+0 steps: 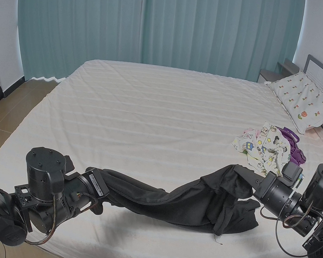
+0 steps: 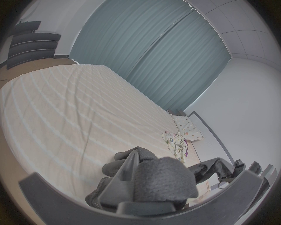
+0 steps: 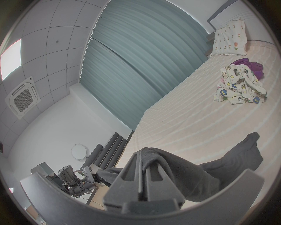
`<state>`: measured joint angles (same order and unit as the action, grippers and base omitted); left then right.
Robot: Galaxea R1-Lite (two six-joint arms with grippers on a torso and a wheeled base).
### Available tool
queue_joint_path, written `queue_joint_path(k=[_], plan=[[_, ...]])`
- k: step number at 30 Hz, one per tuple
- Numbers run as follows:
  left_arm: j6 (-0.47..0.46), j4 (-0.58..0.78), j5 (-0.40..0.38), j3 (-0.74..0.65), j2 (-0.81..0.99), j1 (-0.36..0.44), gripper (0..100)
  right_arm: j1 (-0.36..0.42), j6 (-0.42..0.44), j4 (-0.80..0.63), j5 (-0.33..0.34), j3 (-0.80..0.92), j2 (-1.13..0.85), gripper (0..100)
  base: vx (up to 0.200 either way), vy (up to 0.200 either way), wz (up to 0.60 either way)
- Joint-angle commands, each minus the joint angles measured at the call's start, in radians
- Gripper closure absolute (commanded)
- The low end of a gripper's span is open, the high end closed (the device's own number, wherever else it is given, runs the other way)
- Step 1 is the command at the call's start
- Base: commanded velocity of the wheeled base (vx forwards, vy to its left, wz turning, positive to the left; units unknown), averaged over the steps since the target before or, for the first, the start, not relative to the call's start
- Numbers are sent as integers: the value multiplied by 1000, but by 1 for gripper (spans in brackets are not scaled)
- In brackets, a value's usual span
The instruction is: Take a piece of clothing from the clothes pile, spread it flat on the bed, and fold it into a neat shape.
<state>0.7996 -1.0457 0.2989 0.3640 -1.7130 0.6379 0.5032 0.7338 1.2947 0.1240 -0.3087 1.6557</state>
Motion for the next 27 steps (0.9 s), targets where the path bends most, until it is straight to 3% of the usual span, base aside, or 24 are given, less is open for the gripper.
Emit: queue_joint_path(k=[1,11,16,20,25,27], plan=[[1,1,0,-34,-2,23,100,1,6,0,8,63,-103,100,-200,0,0],[-3,1,12,-89,95,115,100,40,4,-6,12,184,-312,100,-200,0,0],[-3,13,23,-100,202,154,100,92,4,-21,77,201,-513,100,-200,0,0],[-5,15,28,-103,263,172,100,98,4,-112,92,172,-623,100,-200,0,0],[-16,53,48,-42,323,152,100,86,7,-419,86,-62,-765,100,-80,0,0],[-17,75,49,-16,325,134,100,71,12,-479,86,-132,-765,100,0,0,0]])
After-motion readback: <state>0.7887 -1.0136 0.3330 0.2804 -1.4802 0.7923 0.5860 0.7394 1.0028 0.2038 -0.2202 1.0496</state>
